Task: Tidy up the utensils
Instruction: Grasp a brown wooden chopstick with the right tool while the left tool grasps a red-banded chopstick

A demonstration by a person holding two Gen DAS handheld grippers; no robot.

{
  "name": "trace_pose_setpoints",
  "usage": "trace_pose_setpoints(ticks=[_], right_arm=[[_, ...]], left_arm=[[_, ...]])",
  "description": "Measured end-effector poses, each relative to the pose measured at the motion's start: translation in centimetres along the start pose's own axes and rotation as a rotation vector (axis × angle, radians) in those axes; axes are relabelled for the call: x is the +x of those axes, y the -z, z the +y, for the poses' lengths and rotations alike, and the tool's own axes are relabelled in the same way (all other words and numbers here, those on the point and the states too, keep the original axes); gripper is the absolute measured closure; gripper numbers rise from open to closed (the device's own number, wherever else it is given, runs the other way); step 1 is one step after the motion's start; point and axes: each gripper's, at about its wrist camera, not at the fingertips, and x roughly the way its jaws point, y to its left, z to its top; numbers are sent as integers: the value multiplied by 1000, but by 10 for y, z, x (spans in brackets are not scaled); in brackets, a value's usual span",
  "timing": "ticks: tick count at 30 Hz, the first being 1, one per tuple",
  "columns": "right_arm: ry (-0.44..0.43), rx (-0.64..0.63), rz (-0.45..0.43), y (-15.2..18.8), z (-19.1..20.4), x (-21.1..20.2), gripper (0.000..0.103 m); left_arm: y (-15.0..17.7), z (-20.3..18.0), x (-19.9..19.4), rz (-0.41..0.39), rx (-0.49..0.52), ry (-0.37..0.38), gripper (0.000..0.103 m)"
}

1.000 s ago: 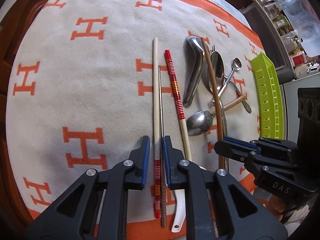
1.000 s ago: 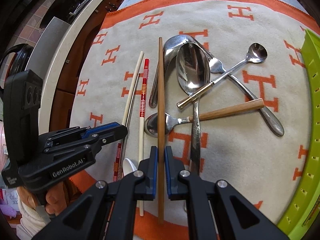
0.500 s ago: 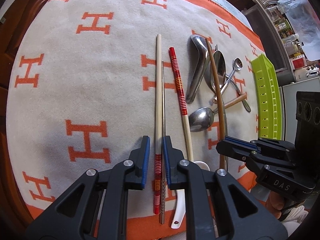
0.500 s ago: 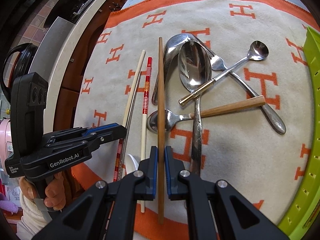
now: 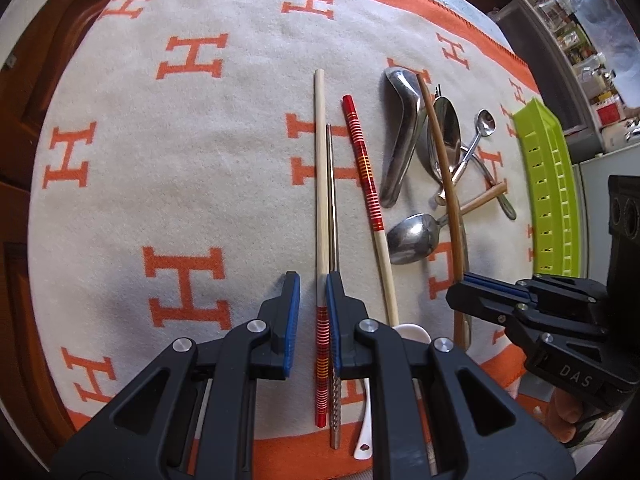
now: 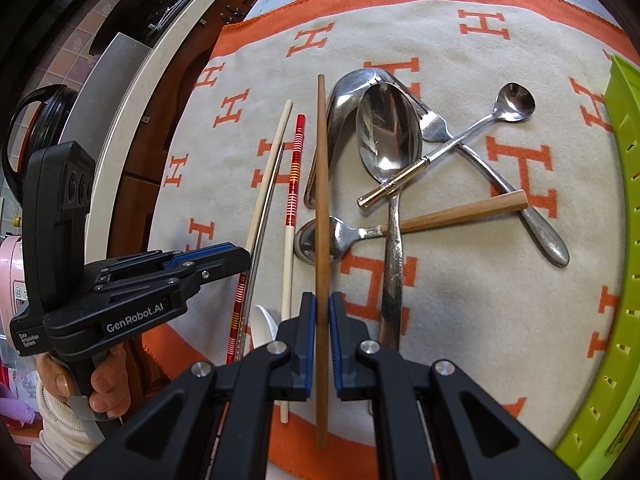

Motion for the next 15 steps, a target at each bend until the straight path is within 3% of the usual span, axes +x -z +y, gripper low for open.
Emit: trace_pose_setpoints(ticks=[6, 10, 15], right_arm=[[8, -4, 1, 0, 2, 1, 96], [10, -7, 3, 1, 4, 3, 96], [8, -1, -6, 2, 0, 0, 97]], left_arm=[[-4, -22, 5, 14, 69, -53, 92], [-2, -40, 10, 22, 143, -143, 92], [-4, -30, 8, 25, 98, -77, 92]])
